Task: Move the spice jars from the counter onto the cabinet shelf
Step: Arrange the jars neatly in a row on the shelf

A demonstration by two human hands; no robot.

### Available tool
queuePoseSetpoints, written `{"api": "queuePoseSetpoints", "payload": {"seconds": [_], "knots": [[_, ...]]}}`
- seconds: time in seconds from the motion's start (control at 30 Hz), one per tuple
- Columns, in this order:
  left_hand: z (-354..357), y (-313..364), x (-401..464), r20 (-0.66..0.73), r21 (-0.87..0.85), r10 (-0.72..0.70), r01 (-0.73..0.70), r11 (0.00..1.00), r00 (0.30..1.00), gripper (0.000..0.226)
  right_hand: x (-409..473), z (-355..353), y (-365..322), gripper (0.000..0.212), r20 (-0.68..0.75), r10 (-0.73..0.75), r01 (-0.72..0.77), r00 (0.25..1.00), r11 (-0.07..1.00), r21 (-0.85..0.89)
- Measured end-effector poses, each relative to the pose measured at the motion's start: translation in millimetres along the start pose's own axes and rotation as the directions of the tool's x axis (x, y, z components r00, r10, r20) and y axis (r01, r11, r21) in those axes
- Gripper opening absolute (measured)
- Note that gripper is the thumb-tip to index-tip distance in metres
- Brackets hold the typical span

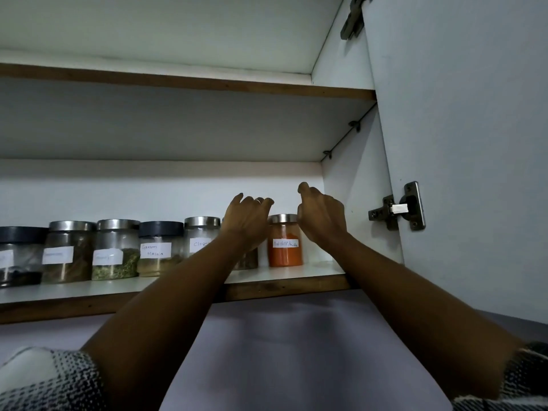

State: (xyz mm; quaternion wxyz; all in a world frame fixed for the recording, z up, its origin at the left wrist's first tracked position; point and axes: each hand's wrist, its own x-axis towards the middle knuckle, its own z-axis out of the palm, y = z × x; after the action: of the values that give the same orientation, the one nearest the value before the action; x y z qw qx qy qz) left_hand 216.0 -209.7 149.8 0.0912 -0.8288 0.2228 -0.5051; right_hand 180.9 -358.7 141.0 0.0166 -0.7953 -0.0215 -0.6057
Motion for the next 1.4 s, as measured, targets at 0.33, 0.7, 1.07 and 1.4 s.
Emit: {"api": "queuePoseSetpoints", "payload": {"seconds": [0.33, 0.7, 1.07, 1.4], "knots": [[-60, -40, -58, -0.063, 0.024, -0.043, 0.045, 0.999, 0.997, 0.045, -21, -55, -26, 0.026, 0.031, -0.263, 0.264, 0.964, 0.948, -0.178], [-135, -44, -141, -0.055, -0.121, -0.114, 0.106, 0.987, 0.992, 0.063, -55, -134, -79, 0.065, 0.118, -0.294, 0.291, 0.948, 0.956, 0.043], [-237, -34, -247, -0.098, -0.327, -0.089, 0.052, 0.944, 0.991, 0.059, -113, -265, -131, 0.055, 0.085, -0.231, 0.224, 0.969, 0.971, 0.084], [-334, 40, -341, -0.331, -0.581, -0.107, -0.113, 0.806, 0.937, 0.055, -192, -415, -170, 0.039, -0.024, -0.221, 0.222, 0.975, 0.964, 0.148]]}}
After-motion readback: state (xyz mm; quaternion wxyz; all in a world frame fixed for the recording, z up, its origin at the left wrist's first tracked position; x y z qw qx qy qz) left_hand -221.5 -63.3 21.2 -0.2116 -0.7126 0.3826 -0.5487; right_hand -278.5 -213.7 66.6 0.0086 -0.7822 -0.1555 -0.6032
